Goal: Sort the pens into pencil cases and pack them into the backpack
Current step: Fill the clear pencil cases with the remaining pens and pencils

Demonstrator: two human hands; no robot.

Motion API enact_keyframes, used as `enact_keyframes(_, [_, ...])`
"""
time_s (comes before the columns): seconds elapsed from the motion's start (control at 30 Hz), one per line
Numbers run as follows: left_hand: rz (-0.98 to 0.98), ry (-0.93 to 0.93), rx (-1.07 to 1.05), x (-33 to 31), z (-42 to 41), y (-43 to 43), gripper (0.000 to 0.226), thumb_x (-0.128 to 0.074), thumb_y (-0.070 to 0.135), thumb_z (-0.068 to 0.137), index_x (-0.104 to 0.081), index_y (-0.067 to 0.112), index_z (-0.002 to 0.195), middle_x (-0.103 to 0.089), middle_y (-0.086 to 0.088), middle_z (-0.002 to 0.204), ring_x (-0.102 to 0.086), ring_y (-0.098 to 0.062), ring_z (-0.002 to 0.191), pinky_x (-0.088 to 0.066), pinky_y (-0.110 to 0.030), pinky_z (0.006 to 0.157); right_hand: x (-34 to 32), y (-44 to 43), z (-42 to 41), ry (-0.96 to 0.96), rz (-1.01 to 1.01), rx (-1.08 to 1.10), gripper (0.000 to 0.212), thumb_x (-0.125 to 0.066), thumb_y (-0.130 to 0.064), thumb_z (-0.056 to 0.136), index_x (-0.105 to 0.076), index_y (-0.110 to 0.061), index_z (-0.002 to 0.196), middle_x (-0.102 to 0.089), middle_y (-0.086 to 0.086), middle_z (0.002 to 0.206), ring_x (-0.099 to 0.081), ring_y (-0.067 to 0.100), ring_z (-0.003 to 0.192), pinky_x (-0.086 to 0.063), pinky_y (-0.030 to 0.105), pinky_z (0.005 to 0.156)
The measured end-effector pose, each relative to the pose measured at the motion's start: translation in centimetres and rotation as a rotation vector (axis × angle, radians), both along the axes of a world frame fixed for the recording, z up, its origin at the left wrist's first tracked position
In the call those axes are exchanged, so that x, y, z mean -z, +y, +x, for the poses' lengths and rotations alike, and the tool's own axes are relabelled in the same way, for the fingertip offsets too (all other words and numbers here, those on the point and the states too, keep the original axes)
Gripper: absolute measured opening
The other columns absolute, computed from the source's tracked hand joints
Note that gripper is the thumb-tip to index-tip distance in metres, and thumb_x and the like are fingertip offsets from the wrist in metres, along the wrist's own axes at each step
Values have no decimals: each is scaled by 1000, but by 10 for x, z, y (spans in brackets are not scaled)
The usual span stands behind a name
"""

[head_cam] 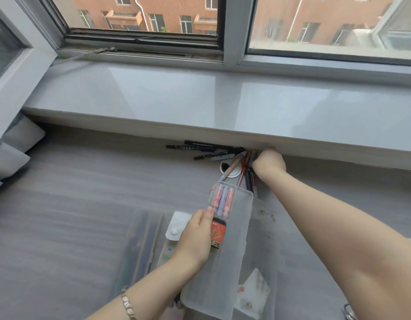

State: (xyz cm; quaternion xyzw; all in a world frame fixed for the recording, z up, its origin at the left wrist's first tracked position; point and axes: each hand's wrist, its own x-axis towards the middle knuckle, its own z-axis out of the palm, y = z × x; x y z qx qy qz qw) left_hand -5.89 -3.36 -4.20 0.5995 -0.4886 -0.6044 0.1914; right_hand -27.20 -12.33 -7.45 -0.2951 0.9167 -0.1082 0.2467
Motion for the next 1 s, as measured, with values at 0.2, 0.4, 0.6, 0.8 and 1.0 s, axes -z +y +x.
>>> enact_keyframes(0.2, [2, -18, 15, 2, 5, 3, 37, -33, 36, 98, -58, 13, 83, -61, -1, 83, -53, -16, 79, -41, -30, 80, 3, 2, 0, -10, -22, -98, 37, -36, -8, 93, -37, 8, 127, -45, 24, 130, -46, 37, 121, -41, 34, 90])
enact_keyframes(0.4, [-12, -35, 10, -3, 8, 3, 41, -32, 36, 98, -60, 6, 95, -64, -2, 88, -56, -16, 84, -44, -38, 90, 0, -2, 2, -31, -11, -88, 34, -42, -26, 93, -61, 0, 102, -63, 20, 111, -59, 34, 106, -46, 31, 78])
enact_keyframes(0.6, [-5, -38, -20, -8, 13, 8, 35, -31, 34, 99, -58, 17, 85, -62, 3, 85, -55, -13, 82, -40, -20, 73, -16, 18, 3, -26, -41, -169, 20, -55, -21, 89, -60, -1, 88, -62, 21, 95, -60, 35, 95, -38, 28, 67])
enact_keyframes(0.8, [2, -23, -137, -15, 13, 15, 38, -28, 37, 99, -56, 12, 94, -61, 1, 84, -55, -10, 77, -41, -19, 70, -82, 83, 37, -344, -609, -139, 29, -54, -9, 85, -51, -20, 111, -50, -7, 69, -50, -2, 63, -40, 11, 62])
enact_keyframes(1.0, [-19, 18, -276, -24, 5, 19, 38, -27, 40, 98, -53, 12, 101, -60, -2, 84, -56, -21, 84, -43, -34, 76, -115, 161, 103, -472, -555, -540, 19, -61, -9, 83, -57, -26, 91, -50, -10, 56, -48, 0, 47, -37, 7, 52])
